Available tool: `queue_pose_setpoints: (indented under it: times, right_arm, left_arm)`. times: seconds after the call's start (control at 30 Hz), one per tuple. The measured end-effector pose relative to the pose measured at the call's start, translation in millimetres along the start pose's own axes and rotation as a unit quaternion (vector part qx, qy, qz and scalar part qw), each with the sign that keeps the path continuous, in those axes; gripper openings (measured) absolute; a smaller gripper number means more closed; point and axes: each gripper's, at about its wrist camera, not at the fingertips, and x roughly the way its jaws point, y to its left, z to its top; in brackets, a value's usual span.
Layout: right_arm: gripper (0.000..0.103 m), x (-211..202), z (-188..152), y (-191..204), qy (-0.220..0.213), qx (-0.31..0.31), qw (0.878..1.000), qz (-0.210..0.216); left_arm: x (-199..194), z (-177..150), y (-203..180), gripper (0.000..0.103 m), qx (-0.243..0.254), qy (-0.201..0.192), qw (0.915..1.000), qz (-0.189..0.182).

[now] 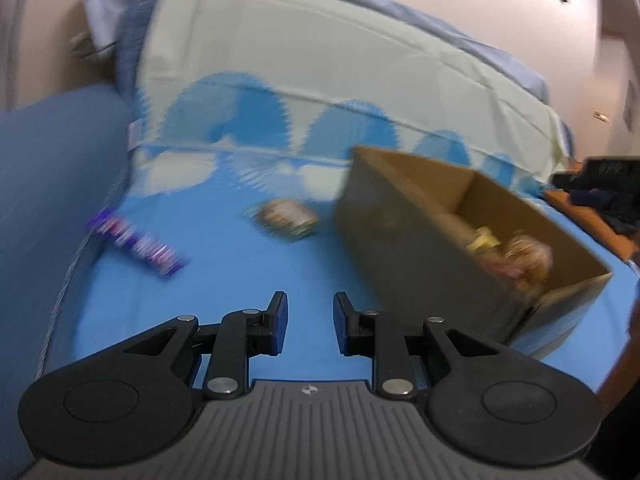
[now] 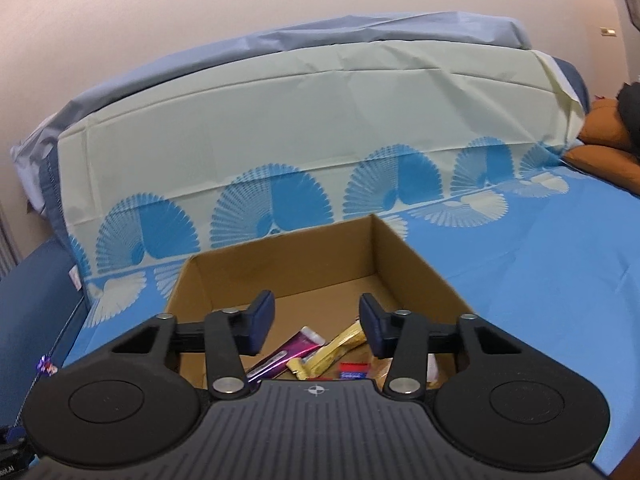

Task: Organize snacks
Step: 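Open both tools to drop the cookie bag and red candy into the box, then grasp the purple candy bar with the left tool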

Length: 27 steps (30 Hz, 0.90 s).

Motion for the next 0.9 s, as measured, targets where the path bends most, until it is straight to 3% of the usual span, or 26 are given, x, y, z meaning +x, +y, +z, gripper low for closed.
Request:
queue_pose_setpoints:
  times: [0.03, 0.1, 0.17, 0.37, 0.67, 0.8, 0.9]
  right_arm:
    - [0.046, 1, -1, 3, 0.001, -0.005, 1.0, 0.002]
    - [0.046, 3, -3, 8, 0.005, -0.011, 1.0, 0.004]
    - [0.047, 6, -6, 14, 0.011, -0.016, 1.0, 0.005]
    - [0.048, 11, -11, 32, 0.02, -0.039, 0.999, 0.016]
    - [0.055, 14, -18, 56, 0.032, -0.054, 0.997, 0.039]
    - [0.056, 13, -17, 64, 0.029, -0.056, 0.997, 0.048]
    - [0.056, 13, -16, 68, 0.029, -0.05, 0.997, 0.056]
  left_arm:
    - [0, 2, 10, 0.024, -0.033, 0.007, 0.9994, -0.002]
    - [-8, 7, 16, 0.024, -0.043, -0.03, 0.9986, 0.001]
    - [-6, 7, 20, 0.024, -0.06, -0.031, 0.9977, 0.004]
    - [2, 4, 13, 0.024, -0.037, -0.013, 0.9992, -0.007]
    - [12, 4, 15, 0.024, -0.057, -0.011, 0.9983, 0.0]
    - [15, 8, 28, 0.03, -0.087, -0.014, 0.9959, 0.019]
    - [29, 16, 41, 0.041, -0.109, -0.008, 0.9928, 0.051]
